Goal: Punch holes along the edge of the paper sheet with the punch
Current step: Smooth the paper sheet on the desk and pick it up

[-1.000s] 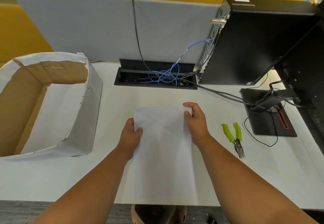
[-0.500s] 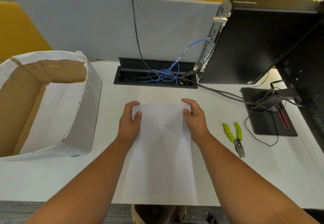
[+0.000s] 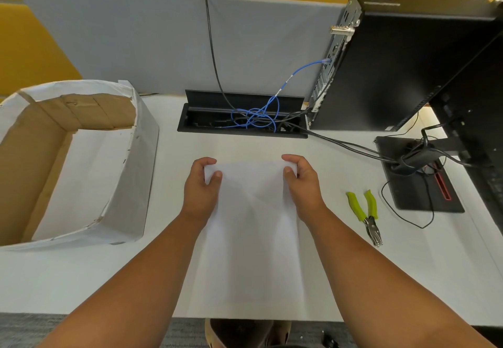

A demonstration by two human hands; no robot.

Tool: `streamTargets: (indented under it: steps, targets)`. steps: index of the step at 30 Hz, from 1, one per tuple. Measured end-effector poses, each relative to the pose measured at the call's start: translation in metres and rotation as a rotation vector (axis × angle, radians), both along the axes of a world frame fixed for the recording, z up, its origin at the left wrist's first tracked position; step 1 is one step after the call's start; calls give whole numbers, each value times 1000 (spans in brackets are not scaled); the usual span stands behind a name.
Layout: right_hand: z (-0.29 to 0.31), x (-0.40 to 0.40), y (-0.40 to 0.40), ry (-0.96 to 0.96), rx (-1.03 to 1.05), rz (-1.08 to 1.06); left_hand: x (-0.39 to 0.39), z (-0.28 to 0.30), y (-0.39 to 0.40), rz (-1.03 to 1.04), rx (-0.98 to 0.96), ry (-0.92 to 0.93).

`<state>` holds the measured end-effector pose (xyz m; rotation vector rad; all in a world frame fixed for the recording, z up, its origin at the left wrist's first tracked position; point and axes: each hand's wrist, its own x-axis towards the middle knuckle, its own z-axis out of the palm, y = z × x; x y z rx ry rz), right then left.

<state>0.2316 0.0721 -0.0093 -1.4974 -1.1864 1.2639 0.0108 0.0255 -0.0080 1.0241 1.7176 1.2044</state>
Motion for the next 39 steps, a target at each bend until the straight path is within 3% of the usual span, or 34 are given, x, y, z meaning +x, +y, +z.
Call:
streamTargets:
  steps: [11, 17, 28, 39]
  targets:
    - [7, 0, 1, 3, 35, -43, 3, 5, 2, 46, -11, 20]
    - [10, -1, 5, -25, 41, -97, 7, 8, -1, 28, -91, -73]
    - [-9, 6, -5, -46, -69, -46, 10, 4, -4, 46, -85, 30]
    - [-11, 11, -6, -47, -126, -87, 17, -8, -17, 12, -170, -42]
